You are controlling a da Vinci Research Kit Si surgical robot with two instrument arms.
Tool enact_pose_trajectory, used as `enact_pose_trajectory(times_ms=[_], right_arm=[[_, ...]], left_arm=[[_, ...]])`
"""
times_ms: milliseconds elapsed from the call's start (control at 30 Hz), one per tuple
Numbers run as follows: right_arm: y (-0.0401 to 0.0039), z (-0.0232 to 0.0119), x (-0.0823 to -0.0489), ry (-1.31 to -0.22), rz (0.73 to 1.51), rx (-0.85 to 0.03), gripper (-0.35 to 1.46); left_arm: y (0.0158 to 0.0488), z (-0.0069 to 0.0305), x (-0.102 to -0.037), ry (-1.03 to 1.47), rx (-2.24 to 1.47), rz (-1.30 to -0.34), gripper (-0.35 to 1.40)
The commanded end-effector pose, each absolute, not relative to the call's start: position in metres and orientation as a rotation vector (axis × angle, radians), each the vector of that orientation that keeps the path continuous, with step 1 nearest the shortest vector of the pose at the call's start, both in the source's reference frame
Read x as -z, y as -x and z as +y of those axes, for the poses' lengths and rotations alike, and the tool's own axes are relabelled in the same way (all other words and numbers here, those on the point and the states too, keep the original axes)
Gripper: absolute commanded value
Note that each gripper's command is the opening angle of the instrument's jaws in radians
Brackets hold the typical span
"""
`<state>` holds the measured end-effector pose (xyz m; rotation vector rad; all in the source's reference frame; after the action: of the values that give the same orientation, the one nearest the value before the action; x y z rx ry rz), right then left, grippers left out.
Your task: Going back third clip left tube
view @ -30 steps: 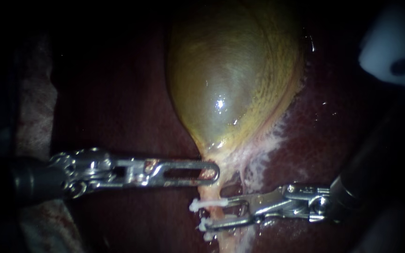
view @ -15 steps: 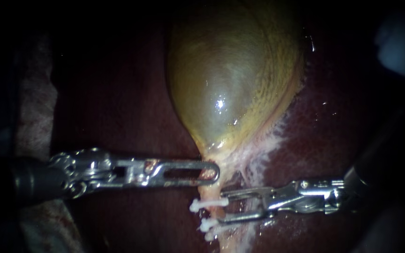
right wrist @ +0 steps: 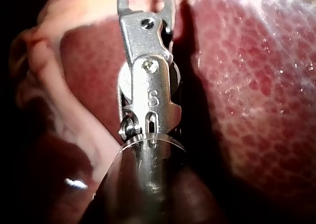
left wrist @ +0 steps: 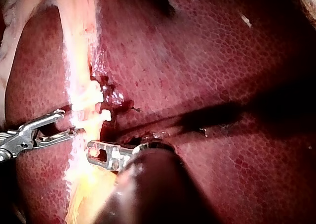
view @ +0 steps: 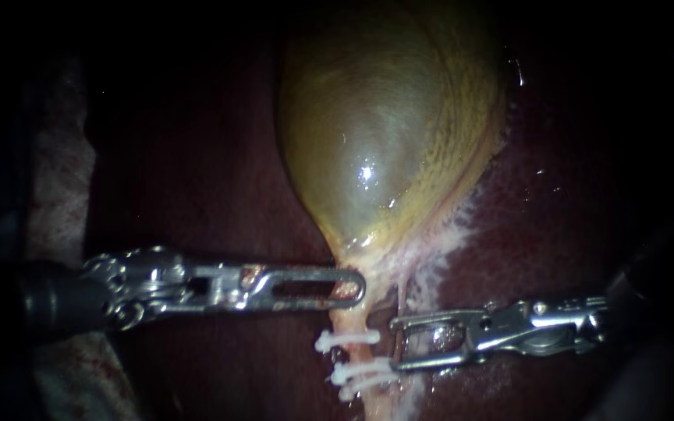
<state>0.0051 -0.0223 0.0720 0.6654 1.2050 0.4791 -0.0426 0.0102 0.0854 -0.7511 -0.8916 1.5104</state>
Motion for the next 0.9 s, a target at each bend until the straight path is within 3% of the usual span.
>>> enact_pose_trajectory(times_ms=[33, 267, 500, 900], right_arm=[[-0.0047, -0.0221, -0.0717, -0.653, 1.21, -0.468, 0.3], [-0.0024, -0.0208, -0.0698, -0.547, 1.262, -0.399, 0.34], [-0.0012, -0.0199, -0.0696, -0.44, 1.251, -0.345, 0.46], [-0.001, -0.0197, -0.07, -0.411, 1.235, -0.355, 0.58]], left_arm=[[0.0425, 0.0102, -0.0854, 0.751, -1.51, -0.892, -0.35], [0.0425, 0.0102, -0.0854, 0.751, -1.51, -0.892, -0.35], [0.0426, 0.0102, -0.0854, 0.751, -1.51, -0.892, -0.35], [0.0425, 0.0102, -0.0855, 0.751, -1.511, -0.892, -0.35]])
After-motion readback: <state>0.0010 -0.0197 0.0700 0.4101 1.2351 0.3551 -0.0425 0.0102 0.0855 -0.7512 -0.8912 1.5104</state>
